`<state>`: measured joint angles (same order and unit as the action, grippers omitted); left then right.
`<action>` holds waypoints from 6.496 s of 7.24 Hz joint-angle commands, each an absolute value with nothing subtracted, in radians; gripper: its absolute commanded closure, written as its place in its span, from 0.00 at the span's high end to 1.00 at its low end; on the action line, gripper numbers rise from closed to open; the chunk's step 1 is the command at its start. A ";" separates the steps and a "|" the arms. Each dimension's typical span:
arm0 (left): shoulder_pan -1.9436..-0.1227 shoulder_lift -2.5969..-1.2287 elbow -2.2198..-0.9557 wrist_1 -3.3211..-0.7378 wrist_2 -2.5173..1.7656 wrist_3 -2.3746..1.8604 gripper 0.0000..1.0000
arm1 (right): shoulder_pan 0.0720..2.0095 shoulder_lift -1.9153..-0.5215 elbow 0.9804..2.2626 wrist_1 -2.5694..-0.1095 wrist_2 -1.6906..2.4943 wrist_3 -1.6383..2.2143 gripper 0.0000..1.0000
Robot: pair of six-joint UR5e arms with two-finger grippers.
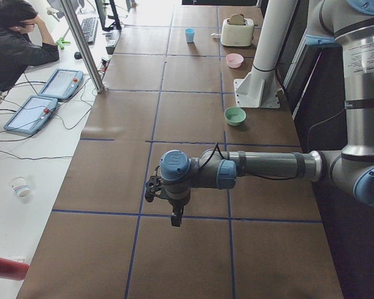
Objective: Stack blue cups with both arms
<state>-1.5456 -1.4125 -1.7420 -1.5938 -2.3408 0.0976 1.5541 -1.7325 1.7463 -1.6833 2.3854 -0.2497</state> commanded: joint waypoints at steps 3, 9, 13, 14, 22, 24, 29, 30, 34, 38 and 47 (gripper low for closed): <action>-1.539 -1.489 -1.756 -1.664 -2.353 0.095 1.00 | 1.549 -1.729 1.749 -1.683 2.385 -0.249 1.00; -1.092 -1.450 -1.738 -2.131 -2.172 -0.730 1.00 | 1.548 -1.730 1.749 -1.683 2.385 -0.250 1.00; -1.017 -1.453 -1.691 -2.135 -2.175 -0.755 1.00 | 1.548 -1.730 1.747 -1.683 2.384 -0.250 1.00; -1.009 -1.457 -1.684 -2.135 -2.175 -0.753 1.00 | 1.548 -1.730 1.747 -1.683 2.384 -0.250 1.00; -1.000 -1.564 -1.723 -2.114 -2.324 -0.862 0.00 | 1.548 -1.732 1.750 -1.683 2.385 -0.252 1.00; -0.968 -1.746 -1.723 -2.039 -2.319 -0.972 0.00 | 1.548 -1.732 1.749 -1.683 2.385 -0.250 1.00; -0.636 -2.235 -1.677 -1.667 -2.018 -1.389 0.00 | 1.548 -1.730 1.749 -1.683 2.385 -0.250 1.00; -0.585 -2.284 -1.630 -1.669 -1.958 -1.423 0.00 | 1.548 -1.732 1.749 -1.684 2.385 -0.250 1.00; -0.489 -2.356 -1.546 -1.672 -1.875 -1.454 0.09 | 1.548 -1.732 1.749 -1.684 2.385 -0.249 1.00; -0.497 -2.346 -1.601 -1.648 -1.868 -1.408 1.00 | 1.546 -1.730 1.750 -1.683 2.387 -0.249 1.00; -1.461 -1.545 -1.840 -1.433 -2.363 0.120 1.00 | 1.522 -1.724 1.755 -1.605 2.393 -0.149 1.00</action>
